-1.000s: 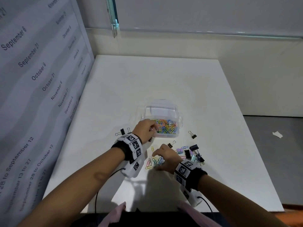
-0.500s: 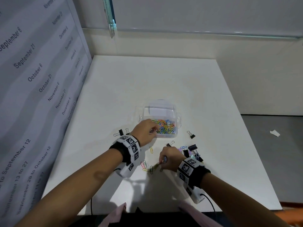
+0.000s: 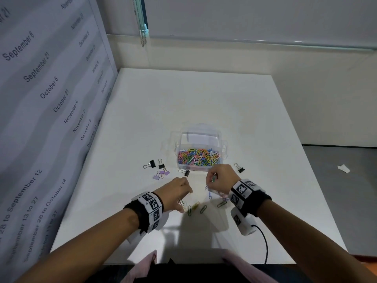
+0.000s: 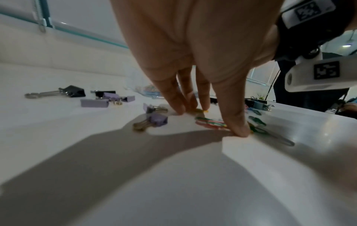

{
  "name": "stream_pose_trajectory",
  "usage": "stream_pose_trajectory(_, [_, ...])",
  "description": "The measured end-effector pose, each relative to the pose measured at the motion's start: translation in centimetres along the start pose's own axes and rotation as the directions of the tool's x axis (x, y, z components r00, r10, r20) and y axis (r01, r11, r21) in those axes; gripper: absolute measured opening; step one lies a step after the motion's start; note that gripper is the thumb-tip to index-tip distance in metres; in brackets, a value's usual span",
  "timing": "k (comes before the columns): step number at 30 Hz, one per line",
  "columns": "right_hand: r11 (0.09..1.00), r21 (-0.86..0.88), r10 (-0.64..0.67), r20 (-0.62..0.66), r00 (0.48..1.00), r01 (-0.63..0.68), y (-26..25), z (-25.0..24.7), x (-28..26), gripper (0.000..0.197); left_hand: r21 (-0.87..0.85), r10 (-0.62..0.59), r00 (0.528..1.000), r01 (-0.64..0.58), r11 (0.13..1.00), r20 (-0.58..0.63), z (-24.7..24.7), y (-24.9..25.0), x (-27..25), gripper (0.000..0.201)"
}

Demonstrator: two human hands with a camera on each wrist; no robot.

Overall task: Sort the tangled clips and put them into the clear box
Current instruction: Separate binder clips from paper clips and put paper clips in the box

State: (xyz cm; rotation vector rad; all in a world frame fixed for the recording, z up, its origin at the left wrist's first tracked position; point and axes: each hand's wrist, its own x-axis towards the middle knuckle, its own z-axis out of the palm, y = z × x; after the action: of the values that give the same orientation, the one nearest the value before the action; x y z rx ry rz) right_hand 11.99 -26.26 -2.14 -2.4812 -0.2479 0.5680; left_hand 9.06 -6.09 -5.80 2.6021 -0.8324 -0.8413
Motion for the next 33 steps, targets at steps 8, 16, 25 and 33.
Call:
stream_pose_trajectory(8, [0.994, 0.107, -0.01, -0.248, 0.969, 0.038, -1.8, -3.9, 2.9, 0.012, -0.154, -0.059, 0.998, 0.06, 0.986, 0.011, -0.3, 0.4, -0.2, 0.038])
stream_pose_trajectory(16, [0.998, 0.041, -0.04, -0.161, 0.986, 0.047, -0.8, -2.5, 1.5, 0.027, -0.152, -0.05, 0.998, 0.045, 0.987, -0.024, 0.1, 0.6, -0.6, 0.021])
stream_pose_trajectory(25, [0.975, -0.194, -0.053, 0.268, 0.962, 0.108, 1.4, 1.3, -2.0, 0.035, -0.149, -0.154, 0.988, 0.15, 0.977, -0.016, 0.7, 0.3, -1.7, 0.043])
stream_pose_trajectory(33, [0.982, -0.097, -0.141, 0.216, 0.966, 0.165, 1.1, 5.5, -2.8, 0.02, -0.283, -0.228, 0.971, 0.198, 0.938, -0.074, 1.1, 1.9, -0.7, 0.032])
